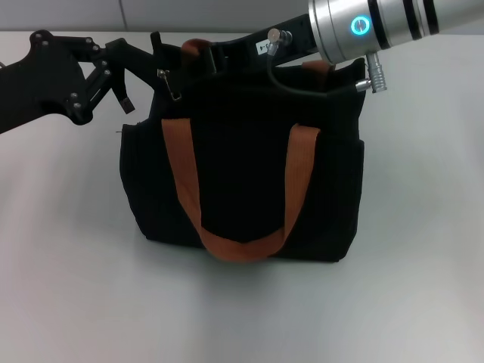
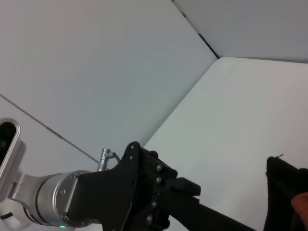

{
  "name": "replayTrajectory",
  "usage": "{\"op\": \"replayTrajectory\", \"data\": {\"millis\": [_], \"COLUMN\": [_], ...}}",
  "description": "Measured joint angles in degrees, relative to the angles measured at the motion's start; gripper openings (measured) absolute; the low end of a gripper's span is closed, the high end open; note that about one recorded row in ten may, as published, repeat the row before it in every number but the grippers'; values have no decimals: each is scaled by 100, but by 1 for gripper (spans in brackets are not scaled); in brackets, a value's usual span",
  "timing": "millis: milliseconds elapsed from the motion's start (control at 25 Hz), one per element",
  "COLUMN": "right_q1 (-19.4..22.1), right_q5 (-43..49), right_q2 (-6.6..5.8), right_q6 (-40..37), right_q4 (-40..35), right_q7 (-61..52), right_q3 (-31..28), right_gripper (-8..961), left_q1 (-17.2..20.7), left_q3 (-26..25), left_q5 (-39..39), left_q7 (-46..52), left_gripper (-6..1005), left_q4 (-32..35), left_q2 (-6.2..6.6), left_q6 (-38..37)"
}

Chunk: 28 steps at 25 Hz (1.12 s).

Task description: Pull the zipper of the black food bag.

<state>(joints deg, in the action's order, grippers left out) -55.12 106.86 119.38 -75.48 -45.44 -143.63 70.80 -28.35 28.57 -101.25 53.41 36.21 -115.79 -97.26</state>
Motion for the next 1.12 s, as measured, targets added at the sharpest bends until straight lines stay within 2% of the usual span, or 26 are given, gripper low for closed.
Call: {"op": "replayTrajectory", "data": {"millis": [560, 1120], "right_q1": [75, 674], "right_q5": [490, 1230], "right_q2": [-3, 5], "right_q6": [-113, -455], "right_q4": [-368, -1629], "right_q7": [-409, -1305], "right_q3": [29, 130], "right_gripper": [0, 0], "left_q1": [33, 31], "left_q3": [-3, -62], "left_q5": [56, 69], "left_q7": [3, -26], "left_gripper": [36, 37], "left_q4": [0, 1], "left_q2": [4, 4], "left_q6": [-3, 42]}}
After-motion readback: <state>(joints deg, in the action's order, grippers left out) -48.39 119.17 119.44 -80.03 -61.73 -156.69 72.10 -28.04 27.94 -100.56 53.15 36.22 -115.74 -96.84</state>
